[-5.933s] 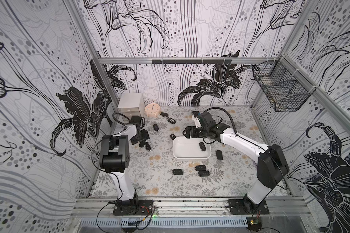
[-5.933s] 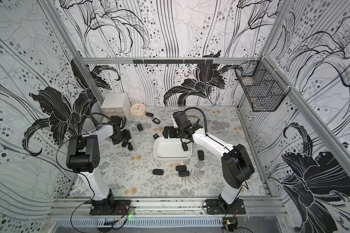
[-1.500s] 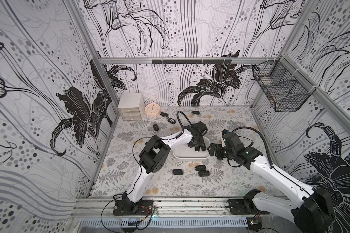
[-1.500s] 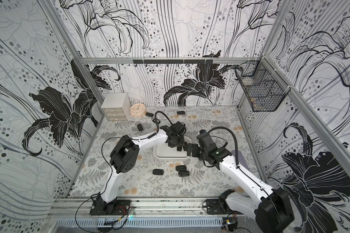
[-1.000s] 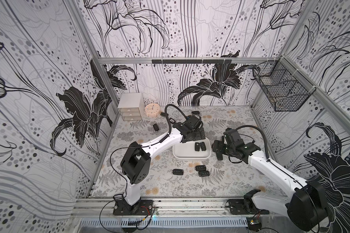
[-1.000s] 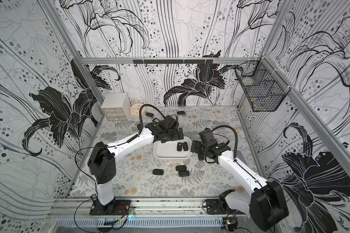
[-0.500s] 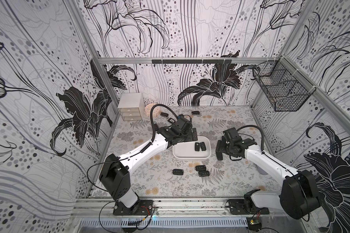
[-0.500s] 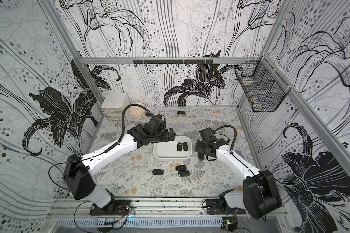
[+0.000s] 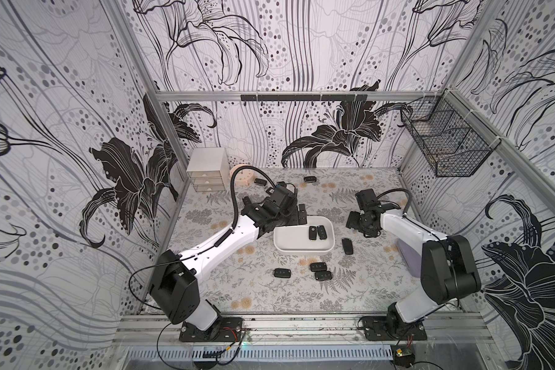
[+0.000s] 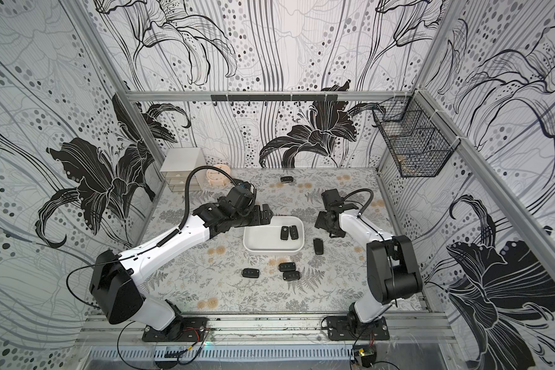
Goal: Place the car key into the storage box
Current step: Pick up the car key from the center of the board.
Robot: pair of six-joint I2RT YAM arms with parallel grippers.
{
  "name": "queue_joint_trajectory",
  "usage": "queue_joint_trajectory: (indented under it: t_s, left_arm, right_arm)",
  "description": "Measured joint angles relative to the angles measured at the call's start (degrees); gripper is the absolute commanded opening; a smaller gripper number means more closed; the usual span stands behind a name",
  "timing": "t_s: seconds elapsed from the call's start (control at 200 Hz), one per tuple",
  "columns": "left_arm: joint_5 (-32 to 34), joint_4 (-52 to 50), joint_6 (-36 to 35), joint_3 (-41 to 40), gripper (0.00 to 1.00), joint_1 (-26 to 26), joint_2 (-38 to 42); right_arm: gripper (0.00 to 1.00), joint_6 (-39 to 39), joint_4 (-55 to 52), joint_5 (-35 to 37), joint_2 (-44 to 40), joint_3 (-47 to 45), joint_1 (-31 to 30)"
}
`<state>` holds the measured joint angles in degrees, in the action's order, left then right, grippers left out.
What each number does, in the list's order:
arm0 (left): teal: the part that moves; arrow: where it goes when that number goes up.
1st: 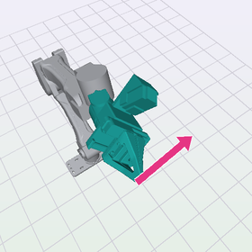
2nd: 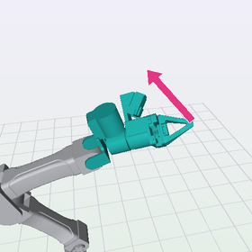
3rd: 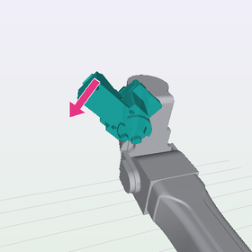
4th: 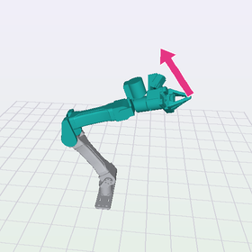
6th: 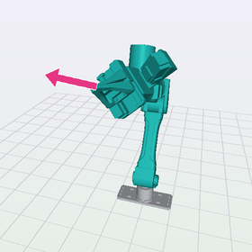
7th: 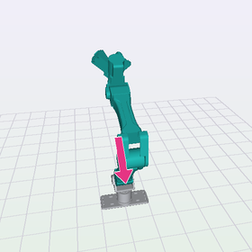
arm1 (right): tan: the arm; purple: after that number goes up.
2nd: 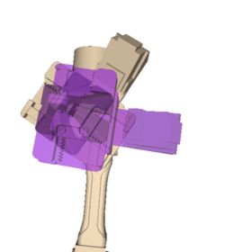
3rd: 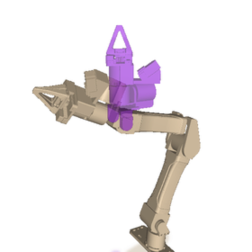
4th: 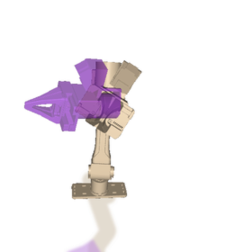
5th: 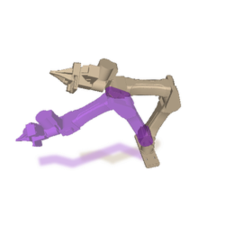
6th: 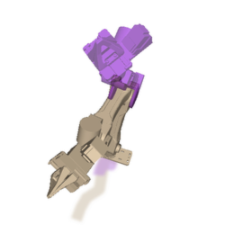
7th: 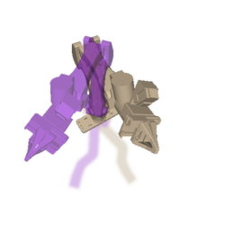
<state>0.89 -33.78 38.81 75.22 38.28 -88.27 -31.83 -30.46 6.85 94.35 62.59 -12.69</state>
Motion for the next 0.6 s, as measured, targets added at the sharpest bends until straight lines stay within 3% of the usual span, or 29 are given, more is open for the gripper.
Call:
queue_joint_trajectory:
  t_s: [0.33,0.601]
  left_arm:
    - [0.44,-0.02,0.13,0.0,0.99,-0.39,0.0]
    - [1.05,-0.09,0.48,0.0,0.99,-0.48,-0.04]
  right_arm:
    - [0.66,4.09,0.9,-1.9,13.42,9.38,3.15]
    - [0.47,5.97,0.85,-2.8,17.4,12.68,3.37]
